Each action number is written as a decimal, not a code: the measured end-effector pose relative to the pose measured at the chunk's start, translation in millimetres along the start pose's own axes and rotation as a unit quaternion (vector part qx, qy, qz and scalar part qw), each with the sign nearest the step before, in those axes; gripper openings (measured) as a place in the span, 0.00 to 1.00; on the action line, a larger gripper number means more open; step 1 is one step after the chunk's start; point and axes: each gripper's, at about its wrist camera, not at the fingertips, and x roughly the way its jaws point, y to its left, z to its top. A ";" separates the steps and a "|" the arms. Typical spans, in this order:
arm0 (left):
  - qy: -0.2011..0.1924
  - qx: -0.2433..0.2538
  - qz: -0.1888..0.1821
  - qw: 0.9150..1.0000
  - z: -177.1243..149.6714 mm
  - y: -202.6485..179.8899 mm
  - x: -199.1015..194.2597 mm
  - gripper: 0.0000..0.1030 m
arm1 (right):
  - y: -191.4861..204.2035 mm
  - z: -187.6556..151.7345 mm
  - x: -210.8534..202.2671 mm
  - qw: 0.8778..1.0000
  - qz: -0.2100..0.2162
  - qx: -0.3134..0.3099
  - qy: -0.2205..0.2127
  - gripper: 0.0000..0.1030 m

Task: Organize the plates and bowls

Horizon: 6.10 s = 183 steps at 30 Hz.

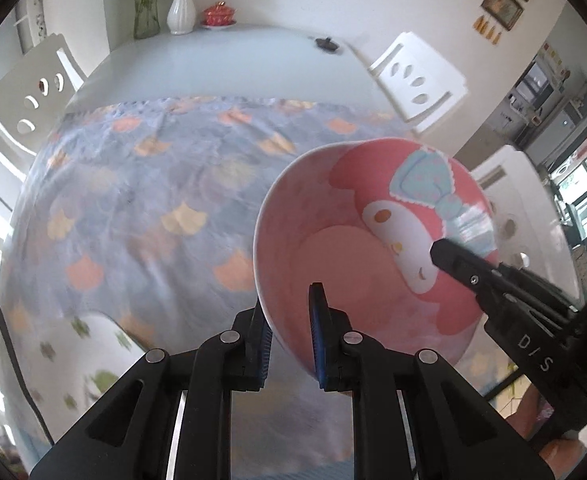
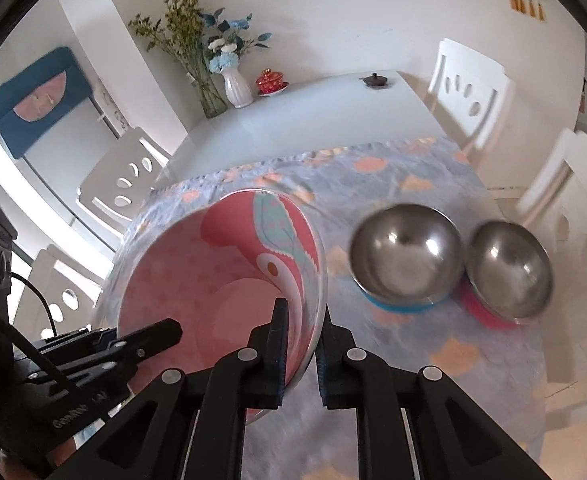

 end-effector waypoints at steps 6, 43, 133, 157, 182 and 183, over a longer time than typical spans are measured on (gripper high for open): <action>0.017 -0.025 -0.018 0.999 37.9 48.2 40.5 0.13 | 23.3 30.0 65.2 0.998 -0.032 -0.016 0.054 0.13; 0.015 -0.057 0.033 0.998 8.5 59.4 35.0 0.15 | -16.6 5.0 53.3 0.997 0.004 0.041 0.070 0.14; -0.010 -0.220 0.067 0.973 25.8 71.7 94.4 0.51 | -21.4 36.0 157.1 0.988 0.058 0.036 0.141 0.46; -0.031 -0.158 0.026 0.987 -12.9 18.8 28.6 0.14 | -5.6 10.7 77.7 0.993 0.028 -0.021 0.114 0.13; 0.006 -0.174 0.065 0.983 -79.8 27.4 50.6 0.15 | -23.2 -83.7 86.0 0.980 0.059 -0.036 0.186 0.16; 0.004 -0.173 0.067 0.983 -79.9 28.8 46.3 0.17 | -26.2 -83.6 83.1 0.980 0.062 -0.035 0.188 0.17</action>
